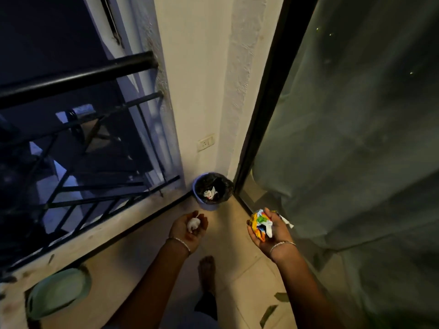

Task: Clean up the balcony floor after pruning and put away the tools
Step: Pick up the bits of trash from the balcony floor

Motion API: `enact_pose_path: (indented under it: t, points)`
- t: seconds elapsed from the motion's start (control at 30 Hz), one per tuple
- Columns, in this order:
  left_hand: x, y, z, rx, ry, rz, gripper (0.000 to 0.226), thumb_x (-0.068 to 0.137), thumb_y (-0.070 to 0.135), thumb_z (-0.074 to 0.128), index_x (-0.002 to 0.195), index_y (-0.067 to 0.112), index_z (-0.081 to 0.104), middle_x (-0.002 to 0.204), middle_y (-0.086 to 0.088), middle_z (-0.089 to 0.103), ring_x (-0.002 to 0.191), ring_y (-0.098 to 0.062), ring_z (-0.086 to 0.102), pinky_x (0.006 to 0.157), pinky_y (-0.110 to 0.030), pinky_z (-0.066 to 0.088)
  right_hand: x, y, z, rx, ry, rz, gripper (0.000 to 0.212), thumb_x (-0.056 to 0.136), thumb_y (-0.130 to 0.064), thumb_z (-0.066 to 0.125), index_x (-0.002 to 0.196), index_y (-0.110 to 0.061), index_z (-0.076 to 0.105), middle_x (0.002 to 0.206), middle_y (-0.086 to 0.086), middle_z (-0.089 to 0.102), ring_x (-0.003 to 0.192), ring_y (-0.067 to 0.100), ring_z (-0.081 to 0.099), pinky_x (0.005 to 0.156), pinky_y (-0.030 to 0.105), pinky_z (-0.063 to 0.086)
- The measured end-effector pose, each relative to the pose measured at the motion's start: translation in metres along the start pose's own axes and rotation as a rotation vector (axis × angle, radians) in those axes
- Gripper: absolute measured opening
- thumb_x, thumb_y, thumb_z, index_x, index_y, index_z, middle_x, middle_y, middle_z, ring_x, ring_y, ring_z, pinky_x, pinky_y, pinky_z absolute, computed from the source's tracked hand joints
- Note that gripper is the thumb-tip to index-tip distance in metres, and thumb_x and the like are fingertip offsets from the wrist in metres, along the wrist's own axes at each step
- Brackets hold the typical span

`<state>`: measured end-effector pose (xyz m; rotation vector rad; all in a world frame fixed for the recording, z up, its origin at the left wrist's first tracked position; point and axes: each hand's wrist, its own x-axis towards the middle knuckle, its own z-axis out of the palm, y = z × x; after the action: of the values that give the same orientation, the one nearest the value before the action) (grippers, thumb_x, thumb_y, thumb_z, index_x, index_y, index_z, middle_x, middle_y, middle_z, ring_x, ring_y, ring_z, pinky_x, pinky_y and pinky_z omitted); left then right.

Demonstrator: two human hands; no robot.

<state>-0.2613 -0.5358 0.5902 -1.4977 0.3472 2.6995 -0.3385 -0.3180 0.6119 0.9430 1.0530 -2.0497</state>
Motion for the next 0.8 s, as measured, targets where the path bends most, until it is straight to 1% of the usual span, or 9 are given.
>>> enact_pose_path:
  t: [0.07,0.13,0.2,0.33,0.43,0.53,0.6,0.67,0.8]
  points:
    - [0.041,0.020,0.033,0.056,0.035,-0.006,0.019,0.097,0.011,0.047,0.082,0.004,0.057,0.088,-0.013,0.057,0.079,-0.024,0.055,0.049,-0.035,0.058,0.023,-0.028,0.027,0.001,0.016,-0.002,0.017,0.092,-0.027,0.063,0.097,-0.011,0.064,0.098,0.013,0.067,0.098,0.029,0.062,0.078,0.042,0.052]
    - [0.076,0.037,0.069,0.138,0.042,0.010,0.017,0.098,0.015,0.047,0.088,0.009,0.059,0.097,-0.011,0.058,0.084,-0.023,0.056,0.075,-0.034,0.056,0.045,-0.056,0.055,-0.017,0.026,-0.016,0.015,0.093,-0.025,0.062,0.096,-0.011,0.064,0.094,0.013,0.069,0.093,0.027,0.063,0.079,0.042,0.051]
    - [0.105,0.050,0.096,0.201,0.059,0.043,0.019,0.100,0.022,0.046,0.104,0.012,0.062,0.114,-0.010,0.058,0.098,-0.024,0.057,0.096,-0.036,0.042,0.065,-0.076,0.076,-0.028,0.038,-0.029,0.014,0.093,-0.025,0.061,0.096,-0.011,0.064,0.082,0.012,0.073,0.090,0.026,0.064,0.083,0.043,0.051]
    - [0.150,0.076,0.130,0.274,0.055,0.039,0.037,0.102,0.031,0.044,0.132,0.012,0.055,0.144,-0.009,0.049,0.117,-0.027,0.052,0.093,-0.038,0.038,0.107,-0.103,0.099,-0.055,0.088,0.005,0.016,0.090,-0.026,0.064,0.096,-0.011,0.063,0.074,0.012,0.071,0.084,0.026,0.063,0.088,0.043,0.051]
    - [0.167,0.095,0.140,0.293,0.106,0.021,0.028,0.103,0.032,0.041,0.115,0.014,0.059,0.151,-0.014,0.040,0.108,-0.027,0.055,0.099,-0.038,0.037,0.137,-0.107,0.102,-0.078,0.141,0.084,0.020,0.086,-0.023,0.069,0.098,-0.010,0.063,0.087,0.015,0.067,0.085,0.028,0.063,0.077,0.042,0.054]
    - [0.176,0.105,0.134,0.262,0.147,0.000,0.040,0.105,0.032,0.036,0.137,0.012,0.047,0.154,-0.019,0.033,0.137,-0.031,0.040,0.106,-0.038,0.033,0.173,-0.107,0.105,-0.192,0.173,0.177,0.030,0.073,-0.026,0.080,0.095,-0.014,0.064,0.081,0.010,0.066,0.071,0.024,0.064,0.067,0.036,0.056]
    - [0.182,0.109,0.128,0.215,0.179,0.002,0.047,0.104,0.032,0.039,0.146,0.010,0.039,0.151,-0.014,0.040,0.131,-0.029,0.045,0.107,-0.040,0.033,0.198,-0.108,0.115,-0.300,0.202,0.224,0.032,0.071,-0.028,0.082,0.096,-0.017,0.064,0.078,0.006,0.066,0.061,0.020,0.064,0.063,0.032,0.057]
    - [0.186,0.112,0.124,0.202,0.203,0.019,0.043,0.103,0.029,0.042,0.142,0.010,0.045,0.143,-0.014,0.049,0.114,-0.028,0.055,0.101,-0.041,0.039,0.220,-0.109,0.133,-0.352,0.221,0.258,0.021,0.082,-0.027,0.076,0.094,-0.014,0.066,0.081,0.007,0.065,0.061,0.021,0.063,0.060,0.033,0.058]
    - [0.197,0.108,0.124,0.124,0.188,0.022,0.042,0.103,0.026,0.043,0.140,0.008,0.047,0.140,-0.016,0.052,0.116,-0.030,0.054,0.096,-0.044,0.042,0.254,-0.113,0.175,-0.326,0.198,0.232,0.015,0.089,-0.020,0.070,0.079,-0.010,0.066,0.071,0.010,0.065,0.064,0.023,0.058,0.080,0.040,0.054]
